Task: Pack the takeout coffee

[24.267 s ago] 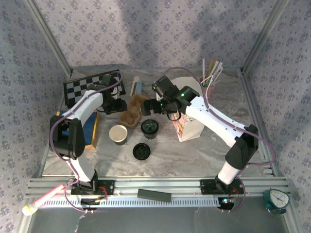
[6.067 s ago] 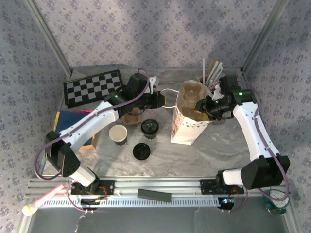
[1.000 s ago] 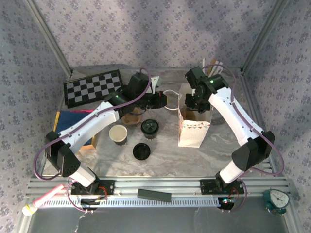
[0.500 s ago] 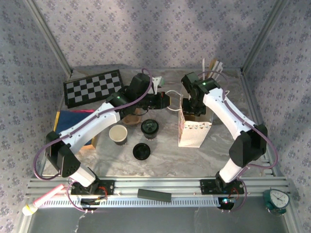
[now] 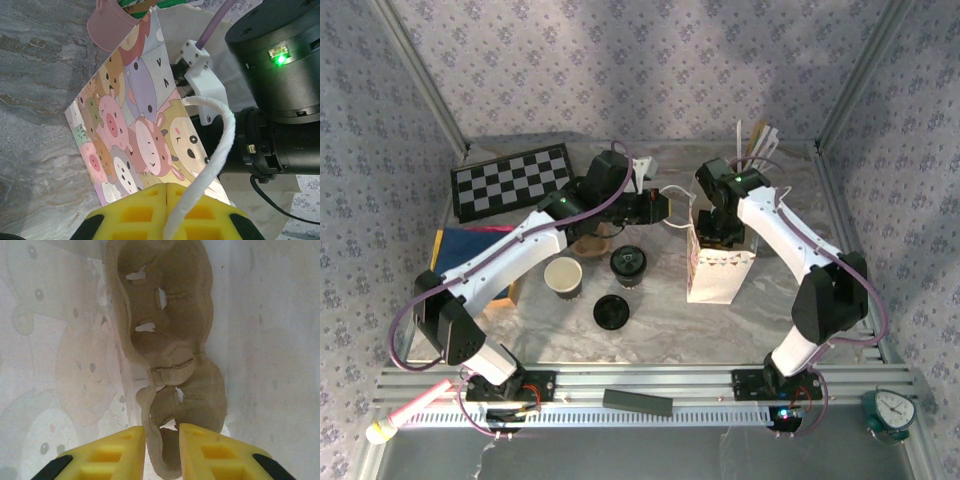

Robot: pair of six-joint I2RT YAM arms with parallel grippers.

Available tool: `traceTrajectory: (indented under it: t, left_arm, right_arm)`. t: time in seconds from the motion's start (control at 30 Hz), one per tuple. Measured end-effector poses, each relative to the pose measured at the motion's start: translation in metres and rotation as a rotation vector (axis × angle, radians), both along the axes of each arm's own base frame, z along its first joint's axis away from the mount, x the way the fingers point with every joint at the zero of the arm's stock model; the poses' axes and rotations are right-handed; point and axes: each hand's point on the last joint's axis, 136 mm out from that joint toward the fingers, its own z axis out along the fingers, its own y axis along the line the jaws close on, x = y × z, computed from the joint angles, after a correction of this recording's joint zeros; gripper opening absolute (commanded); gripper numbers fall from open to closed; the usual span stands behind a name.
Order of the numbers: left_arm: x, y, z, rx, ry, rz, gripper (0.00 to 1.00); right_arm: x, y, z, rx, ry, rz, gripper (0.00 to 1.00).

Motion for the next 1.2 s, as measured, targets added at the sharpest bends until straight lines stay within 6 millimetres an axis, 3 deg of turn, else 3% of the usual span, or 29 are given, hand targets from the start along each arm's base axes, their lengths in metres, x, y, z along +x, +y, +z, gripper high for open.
traceTrajectory:
  t: [0.37,0.83,1.0,1.2]
  left_arm:
    - [0.001,0.0,0.0,0.0,0.0,0.002,0.0]
    - [0.0,0.0,0.0,0.0,0.001,0.001,0.0]
    - [0.0,0.0,0.0,0.0,0.001,0.001,0.0]
    - [0.0,0.0,0.0,0.0,0.001,0.001,0.0]
  right_arm:
    - [0.0,-0.006,-0.021,-0.004,0.011,-0.016,0.2]
    - [0.006,-0.009,-0.024,0.002,-0.007,-0.029,0.2]
    - [0.009,-0.012,-0.023,0.002,-0.01,-0.034,0.12]
    - [0.011,-0.012,-0.02,0.006,-0.02,-0.035,0.12]
